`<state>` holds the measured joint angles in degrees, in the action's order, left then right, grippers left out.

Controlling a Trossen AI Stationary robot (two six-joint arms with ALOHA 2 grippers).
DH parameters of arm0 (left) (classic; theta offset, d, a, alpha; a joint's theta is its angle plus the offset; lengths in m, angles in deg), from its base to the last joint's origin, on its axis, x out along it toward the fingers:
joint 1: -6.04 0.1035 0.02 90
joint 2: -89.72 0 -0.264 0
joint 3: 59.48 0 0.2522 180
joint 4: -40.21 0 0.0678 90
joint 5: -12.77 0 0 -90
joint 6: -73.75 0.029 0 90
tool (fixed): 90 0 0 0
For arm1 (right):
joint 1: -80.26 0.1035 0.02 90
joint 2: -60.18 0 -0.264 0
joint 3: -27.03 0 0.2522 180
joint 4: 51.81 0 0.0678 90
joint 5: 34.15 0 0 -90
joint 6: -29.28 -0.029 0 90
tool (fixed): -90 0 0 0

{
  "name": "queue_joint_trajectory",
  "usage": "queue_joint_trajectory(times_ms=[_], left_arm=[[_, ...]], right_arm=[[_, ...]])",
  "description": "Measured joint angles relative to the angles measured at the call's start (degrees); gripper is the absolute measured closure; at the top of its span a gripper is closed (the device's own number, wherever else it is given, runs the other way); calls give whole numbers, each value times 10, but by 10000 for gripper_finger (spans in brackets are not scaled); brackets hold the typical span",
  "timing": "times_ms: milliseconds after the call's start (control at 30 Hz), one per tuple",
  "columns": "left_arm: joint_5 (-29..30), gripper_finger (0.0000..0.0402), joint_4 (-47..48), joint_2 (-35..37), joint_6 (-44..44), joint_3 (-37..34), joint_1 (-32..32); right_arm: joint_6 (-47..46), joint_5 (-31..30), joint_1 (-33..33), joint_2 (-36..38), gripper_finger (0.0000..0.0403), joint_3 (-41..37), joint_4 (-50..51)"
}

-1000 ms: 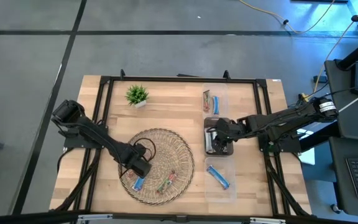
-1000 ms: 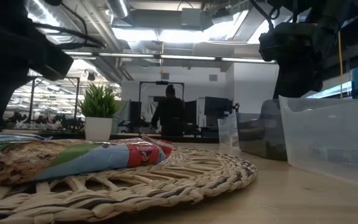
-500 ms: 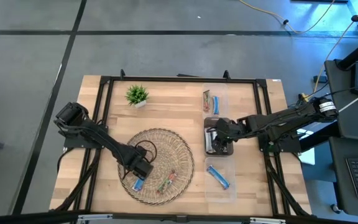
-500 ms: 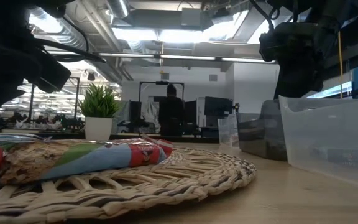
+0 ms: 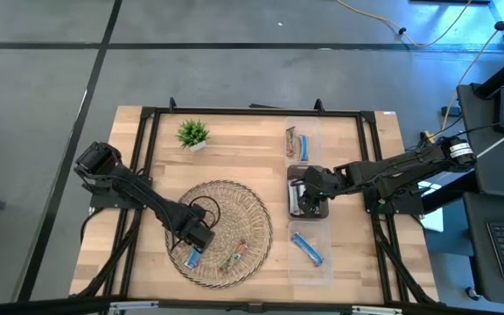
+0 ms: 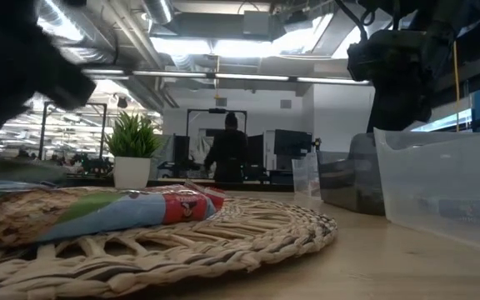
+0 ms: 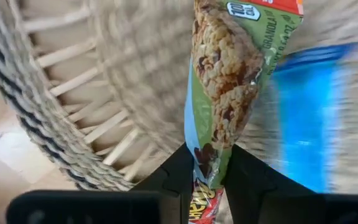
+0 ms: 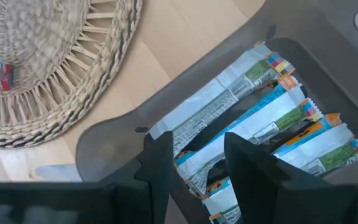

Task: Pick and place Granola Bars by type
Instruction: Put the red granola bar into the top transparent bin

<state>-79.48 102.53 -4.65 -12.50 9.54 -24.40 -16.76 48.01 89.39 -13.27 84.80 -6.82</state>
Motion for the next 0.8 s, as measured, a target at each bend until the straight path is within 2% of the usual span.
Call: queue_joint_trajectory(times_ms=[133,333,467,567,667,800], left_arm=[[46,335,35,22,0,29,0],[194,336,15,46,36,78,5],[290,336,-84,48,141,99,18],[333,336,-192,48,250,102,32],[349,336,-304,48,359,103,49],[344,336,-424,48,476,103,68]], right_arm=[[18,-1,0,0,256,11,0],[127,-3,0,0,255,58,-7],[220,-2,5,0,255,92,-44],[268,-1,9,0,256,117,-62],[315,5,12,1,256,144,-75],[421,72,34,5,256,170,-119]])
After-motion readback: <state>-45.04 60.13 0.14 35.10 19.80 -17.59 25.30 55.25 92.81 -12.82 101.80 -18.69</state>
